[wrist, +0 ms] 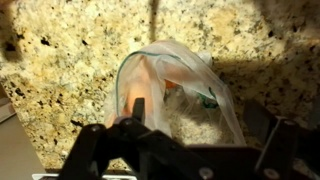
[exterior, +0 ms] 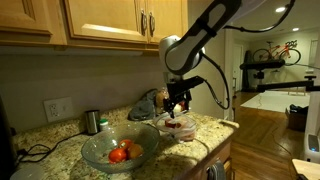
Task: Pick a peach from the bag and place it in the bowl
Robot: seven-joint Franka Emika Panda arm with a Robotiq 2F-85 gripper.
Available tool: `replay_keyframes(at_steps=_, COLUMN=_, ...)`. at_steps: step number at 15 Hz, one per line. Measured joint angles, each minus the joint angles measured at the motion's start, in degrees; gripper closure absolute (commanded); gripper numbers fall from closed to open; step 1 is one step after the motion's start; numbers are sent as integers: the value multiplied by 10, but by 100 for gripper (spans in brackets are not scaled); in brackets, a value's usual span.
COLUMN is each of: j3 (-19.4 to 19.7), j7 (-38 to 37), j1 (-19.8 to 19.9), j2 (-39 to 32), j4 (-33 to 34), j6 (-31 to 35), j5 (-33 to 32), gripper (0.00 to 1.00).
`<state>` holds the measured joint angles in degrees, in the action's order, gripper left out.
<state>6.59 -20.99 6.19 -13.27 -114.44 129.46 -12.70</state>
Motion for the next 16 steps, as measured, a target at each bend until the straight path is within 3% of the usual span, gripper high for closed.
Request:
replay_keyframes(at_steps=6, j3=12, j7=-12, j1=0, j2=-34, j4=15, j6=40, j5=39, gripper=0)
replay_keyframes(at_steps=8, j3=16, j7=-18, j1=0, j2=-46, j4=20, j6=50, j5=45, gripper=26)
replay_keyframes(at_steps=16, j3=23, j7=-28, j1=0, j2=-73, j4=40, j6=59, j5=51, gripper=80)
